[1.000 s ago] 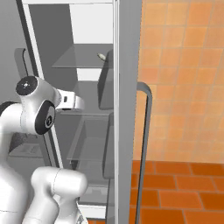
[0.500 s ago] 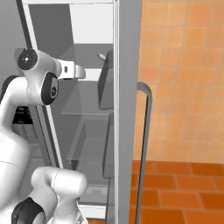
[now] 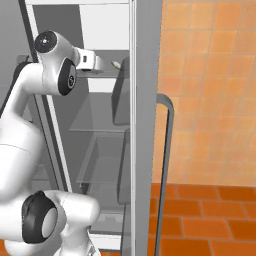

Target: Place one sweet potato and one fish in each tupperware on the nearby counter, to pack two identical lunches.

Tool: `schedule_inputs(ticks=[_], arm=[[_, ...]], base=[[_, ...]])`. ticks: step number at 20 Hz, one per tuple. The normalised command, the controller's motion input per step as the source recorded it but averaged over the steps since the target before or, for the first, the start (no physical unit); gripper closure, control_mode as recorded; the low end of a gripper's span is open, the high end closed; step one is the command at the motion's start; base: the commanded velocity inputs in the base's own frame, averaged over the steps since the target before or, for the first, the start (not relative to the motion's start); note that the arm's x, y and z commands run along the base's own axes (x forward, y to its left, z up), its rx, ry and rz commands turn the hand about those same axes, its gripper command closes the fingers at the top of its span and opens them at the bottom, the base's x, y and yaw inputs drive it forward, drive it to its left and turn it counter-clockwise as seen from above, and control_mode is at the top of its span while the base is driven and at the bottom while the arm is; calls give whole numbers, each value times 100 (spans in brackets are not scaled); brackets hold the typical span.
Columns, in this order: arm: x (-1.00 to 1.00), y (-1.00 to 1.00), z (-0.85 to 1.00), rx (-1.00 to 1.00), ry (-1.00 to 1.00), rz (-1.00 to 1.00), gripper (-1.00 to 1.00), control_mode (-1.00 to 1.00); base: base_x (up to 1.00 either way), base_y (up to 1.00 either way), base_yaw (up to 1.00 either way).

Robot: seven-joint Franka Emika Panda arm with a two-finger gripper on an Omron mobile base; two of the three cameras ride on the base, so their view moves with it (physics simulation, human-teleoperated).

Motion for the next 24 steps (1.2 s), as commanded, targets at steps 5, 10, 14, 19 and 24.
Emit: schedule_inputs(ticks=[5,10,14,19,24], arm=[[45,-18,0,-7,8,0,-100,-100],[51,-4,-11,-8,1,5,-100,-100],[50,-26,-16,0,5,7,-100,-100],[63,-12,-9,0,11,2,-100,-100],[72,-3,-6,0,14,0,-100,-100]], base=[[0,0,0],[0,0,0],[0,0,0],[0,0,0],[0,0,0]])
